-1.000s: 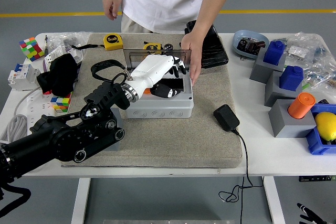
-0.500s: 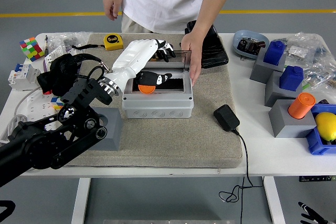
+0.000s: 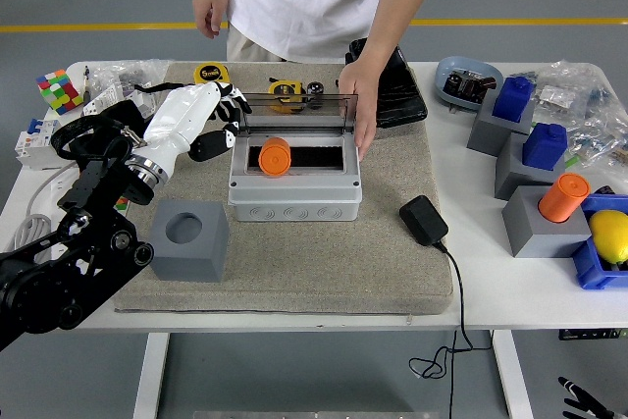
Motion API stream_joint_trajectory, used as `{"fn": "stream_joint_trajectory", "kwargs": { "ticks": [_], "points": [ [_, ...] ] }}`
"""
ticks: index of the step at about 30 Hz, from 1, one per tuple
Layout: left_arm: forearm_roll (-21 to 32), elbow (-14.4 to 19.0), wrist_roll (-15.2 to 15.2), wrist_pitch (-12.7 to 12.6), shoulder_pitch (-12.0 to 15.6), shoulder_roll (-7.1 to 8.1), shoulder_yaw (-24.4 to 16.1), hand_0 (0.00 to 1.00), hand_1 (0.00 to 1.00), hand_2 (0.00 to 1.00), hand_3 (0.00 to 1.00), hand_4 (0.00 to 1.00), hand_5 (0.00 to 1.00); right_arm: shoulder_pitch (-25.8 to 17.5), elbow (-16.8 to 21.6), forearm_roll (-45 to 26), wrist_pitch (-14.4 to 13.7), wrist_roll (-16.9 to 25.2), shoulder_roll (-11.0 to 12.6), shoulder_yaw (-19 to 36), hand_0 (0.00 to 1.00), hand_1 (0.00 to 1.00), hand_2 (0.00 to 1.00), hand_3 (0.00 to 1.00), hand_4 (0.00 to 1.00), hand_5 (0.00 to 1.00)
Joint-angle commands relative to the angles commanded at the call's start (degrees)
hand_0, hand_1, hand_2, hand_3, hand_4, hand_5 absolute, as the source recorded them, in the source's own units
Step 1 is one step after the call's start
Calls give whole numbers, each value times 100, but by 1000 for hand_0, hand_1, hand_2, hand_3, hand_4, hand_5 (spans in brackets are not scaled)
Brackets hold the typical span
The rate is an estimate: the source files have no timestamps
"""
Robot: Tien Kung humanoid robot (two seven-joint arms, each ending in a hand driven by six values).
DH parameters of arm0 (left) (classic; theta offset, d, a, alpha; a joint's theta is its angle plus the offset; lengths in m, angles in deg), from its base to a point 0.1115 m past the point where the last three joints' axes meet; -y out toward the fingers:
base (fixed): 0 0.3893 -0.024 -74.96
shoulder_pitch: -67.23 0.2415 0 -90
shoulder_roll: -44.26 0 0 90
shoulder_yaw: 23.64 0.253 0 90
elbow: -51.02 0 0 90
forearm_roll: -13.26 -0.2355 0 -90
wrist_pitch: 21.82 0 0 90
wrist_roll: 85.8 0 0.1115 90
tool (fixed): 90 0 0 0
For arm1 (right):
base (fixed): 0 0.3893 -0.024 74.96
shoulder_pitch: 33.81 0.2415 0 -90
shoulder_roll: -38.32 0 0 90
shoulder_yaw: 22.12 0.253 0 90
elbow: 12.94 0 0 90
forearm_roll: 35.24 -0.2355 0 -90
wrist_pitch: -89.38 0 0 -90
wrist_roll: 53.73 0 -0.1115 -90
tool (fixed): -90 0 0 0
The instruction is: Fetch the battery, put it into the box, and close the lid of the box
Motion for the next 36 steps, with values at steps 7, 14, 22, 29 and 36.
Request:
{"fn": "stream_joint_trajectory", "kwargs": {
  "ticks": [7,14,22,29,36],
  "points": [
    [48,275,135,133,183,121,-9,373,454,451,519,14,2,-4,0,15,5,-10,13,19,642,693,660,561,930,475],
    [117,385,229,212,277,170,85,406,482,476,550,190,2,-19,0,22,6,-6,9,19,642,693,660,562,931,474],
    [207,424,308,279,279,114,292,405,492,481,558,590,2,-32,0,1,-1,6,5,19,642,693,660,561,930,475],
    [303,589,330,284,232,102,411,403,489,483,560,601,2,-32,0,2,-1,7,9,53,642,693,659,561,930,475],
    [429,708,348,310,195,60,543,398,482,482,561,616,2,-30,0,-10,-5,12,11,64,642,693,660,561,931,475]
  ]
}}
